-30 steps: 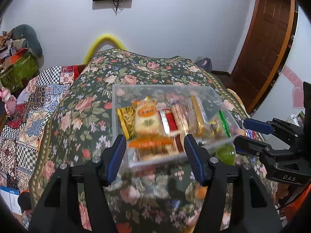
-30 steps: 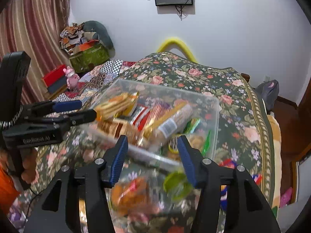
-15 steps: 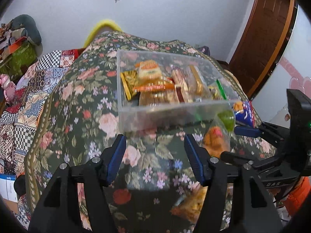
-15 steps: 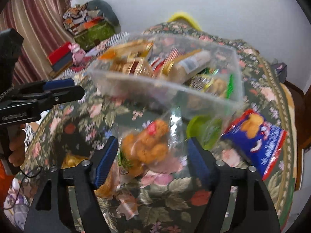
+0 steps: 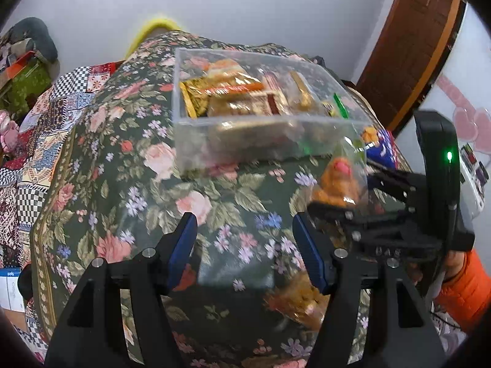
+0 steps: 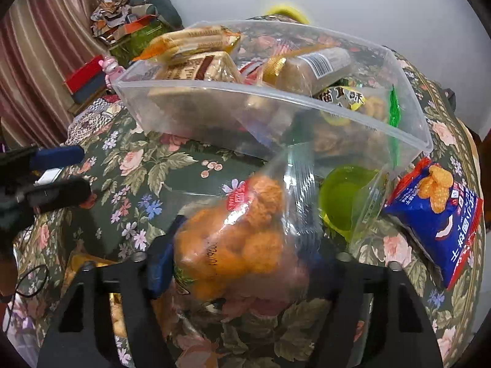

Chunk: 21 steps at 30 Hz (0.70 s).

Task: Organize snacks
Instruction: 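Grasp the cookie bag with the left tool while the right tool grasps the orange ball bag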

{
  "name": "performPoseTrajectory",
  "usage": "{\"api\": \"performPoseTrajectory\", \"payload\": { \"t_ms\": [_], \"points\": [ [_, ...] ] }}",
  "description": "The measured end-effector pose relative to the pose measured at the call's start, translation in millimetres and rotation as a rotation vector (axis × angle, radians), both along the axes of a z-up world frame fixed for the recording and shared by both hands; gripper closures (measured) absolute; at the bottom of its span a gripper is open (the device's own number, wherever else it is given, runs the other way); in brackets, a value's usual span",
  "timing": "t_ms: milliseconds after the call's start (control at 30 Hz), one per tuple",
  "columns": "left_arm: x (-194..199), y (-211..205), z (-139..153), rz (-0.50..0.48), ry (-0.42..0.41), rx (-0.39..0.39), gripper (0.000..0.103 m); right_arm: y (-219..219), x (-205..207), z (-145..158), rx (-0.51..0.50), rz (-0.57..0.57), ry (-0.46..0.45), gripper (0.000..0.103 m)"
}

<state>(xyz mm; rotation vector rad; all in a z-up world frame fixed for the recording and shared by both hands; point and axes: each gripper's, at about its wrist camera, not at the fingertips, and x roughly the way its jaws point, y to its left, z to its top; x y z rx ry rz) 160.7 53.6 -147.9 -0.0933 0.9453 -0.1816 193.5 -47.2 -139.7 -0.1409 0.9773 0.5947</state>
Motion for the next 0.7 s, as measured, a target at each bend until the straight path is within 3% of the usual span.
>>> {"api": "performPoseTrajectory", "payload": {
  "t_ms": [67,433,500,700],
  "points": [
    [-3.7,-6.2,-2.3,-0.017,0.009,0.002,0.037,-3.3,-4.3,1.0,0.001,0.007,0.001,0.052],
    [-23.1,-44.2,-20.0,-0.108,0.083,-0.028,0.024,-52.5,-28.7,25.3,0.046,-0.072,-0.025,0.053],
    [-25.5,-49.5,-24.2,-0.115,0.093,-0.049,0.017,-61.1,-32.4,30.3,0.052,-0.085,-0.029,0.053],
    [-29.7,-67.7,-40.5,-0.121,0.128,-0.015,0.015,-71.4,-42.2,36.5,0.053,-0.104,-0.036,0.052]
  ]
}}
